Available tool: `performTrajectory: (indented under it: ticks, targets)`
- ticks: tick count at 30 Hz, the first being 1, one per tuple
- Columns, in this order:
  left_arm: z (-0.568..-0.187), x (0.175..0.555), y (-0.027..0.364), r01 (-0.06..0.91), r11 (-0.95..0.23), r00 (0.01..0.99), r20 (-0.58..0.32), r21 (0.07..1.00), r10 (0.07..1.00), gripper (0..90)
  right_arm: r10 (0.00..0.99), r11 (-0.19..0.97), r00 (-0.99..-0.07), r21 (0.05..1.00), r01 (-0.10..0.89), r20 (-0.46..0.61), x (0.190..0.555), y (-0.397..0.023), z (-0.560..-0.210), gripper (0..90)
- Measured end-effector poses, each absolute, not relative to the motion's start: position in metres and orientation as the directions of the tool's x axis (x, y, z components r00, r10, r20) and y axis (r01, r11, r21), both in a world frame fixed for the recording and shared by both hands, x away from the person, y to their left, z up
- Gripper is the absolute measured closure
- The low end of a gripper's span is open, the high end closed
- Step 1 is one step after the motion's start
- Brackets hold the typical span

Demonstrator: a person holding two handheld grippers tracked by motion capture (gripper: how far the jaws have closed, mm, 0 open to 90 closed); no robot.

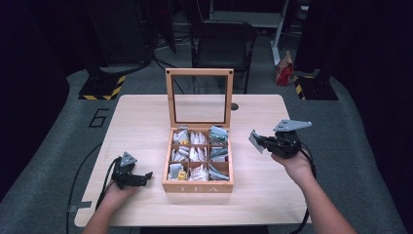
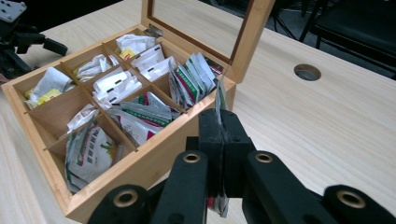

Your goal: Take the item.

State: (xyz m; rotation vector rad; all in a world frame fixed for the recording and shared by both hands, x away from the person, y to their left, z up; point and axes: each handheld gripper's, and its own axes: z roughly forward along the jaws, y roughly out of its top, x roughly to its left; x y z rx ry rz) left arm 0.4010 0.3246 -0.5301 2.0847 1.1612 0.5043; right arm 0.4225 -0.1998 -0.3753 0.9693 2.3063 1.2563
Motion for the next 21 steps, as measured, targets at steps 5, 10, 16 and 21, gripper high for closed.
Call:
performTrajectory:
  ticks: [5,10,16,21]
  targets:
    - [-0.53,0.401,0.325,0.584,-0.363,0.525,0.004,0.726,0.851,5.7,0.713,0.375,-0.701,0.835,0.403,0.019,0.424,-0.205,-0.377,89.3]
    - [-0.53,0.401,0.325,0.584,-0.363,0.525,0.004,0.726,0.851,5.7,0.723,0.372,-0.691,0.834,0.408,0.016,0.425,-0.206,-0.379,89.3]
    - [-0.53,0.401,0.325,0.584,-0.363,0.525,0.004,0.726,0.851,5.6,0.726,0.37,-0.688,0.832,0.413,0.019,0.425,-0.206,-0.385,89.3]
    - [-0.53,0.401,0.325,0.584,-0.364,0.525,0.004,0.726,0.851,5.7,0.726,0.379,-0.687,0.827,0.416,0.013,0.425,-0.204,-0.391,89.2]
